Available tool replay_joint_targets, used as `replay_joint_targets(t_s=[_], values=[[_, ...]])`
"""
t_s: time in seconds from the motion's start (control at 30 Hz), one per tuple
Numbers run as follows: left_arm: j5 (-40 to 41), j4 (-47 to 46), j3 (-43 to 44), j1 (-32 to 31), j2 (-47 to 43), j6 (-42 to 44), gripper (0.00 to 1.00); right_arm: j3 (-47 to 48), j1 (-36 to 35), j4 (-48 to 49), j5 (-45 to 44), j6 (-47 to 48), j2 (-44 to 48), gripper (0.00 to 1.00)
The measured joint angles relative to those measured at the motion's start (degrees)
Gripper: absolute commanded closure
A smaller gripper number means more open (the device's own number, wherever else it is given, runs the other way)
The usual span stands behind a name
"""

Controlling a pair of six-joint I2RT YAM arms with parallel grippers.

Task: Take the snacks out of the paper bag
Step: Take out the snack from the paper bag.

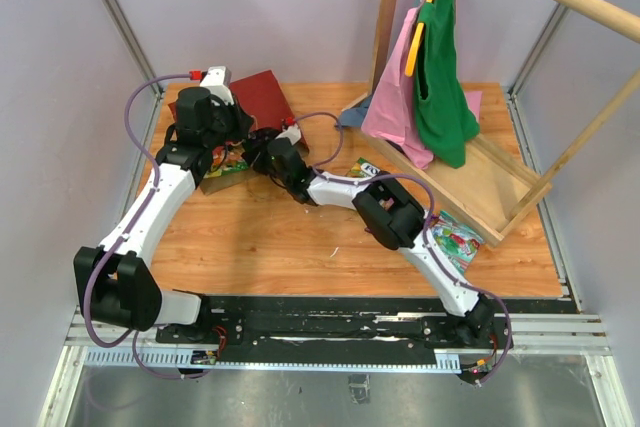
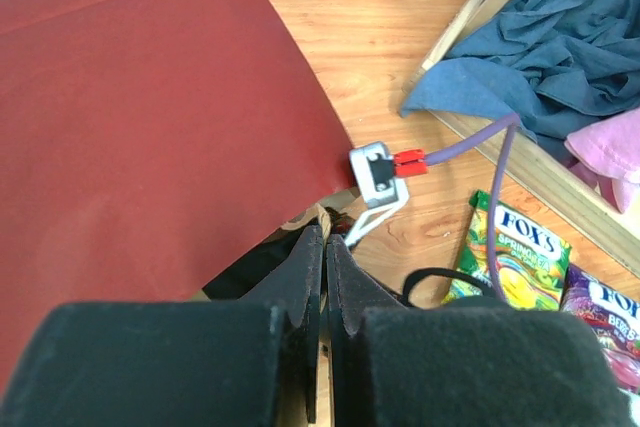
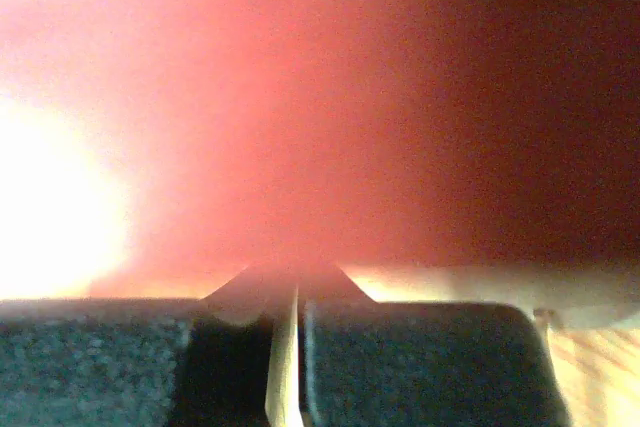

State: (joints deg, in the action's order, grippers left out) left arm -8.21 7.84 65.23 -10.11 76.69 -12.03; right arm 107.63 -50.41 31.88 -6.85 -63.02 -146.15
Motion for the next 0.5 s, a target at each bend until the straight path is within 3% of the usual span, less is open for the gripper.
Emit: replay_joint_targets(t_s=[0.23, 0.5], values=[[0.66, 0.00, 0.00, 0.00, 0.00, 0.07, 0.99, -10.27, -0.09, 3.26, 0.02, 6.82, 8.94, 0.99], [1.51, 0.02, 0.00, 0.00, -0.04, 0.07, 0.99, -17.07, -0.02, 15.34, 2.86, 13.44, 10.58, 0.99]])
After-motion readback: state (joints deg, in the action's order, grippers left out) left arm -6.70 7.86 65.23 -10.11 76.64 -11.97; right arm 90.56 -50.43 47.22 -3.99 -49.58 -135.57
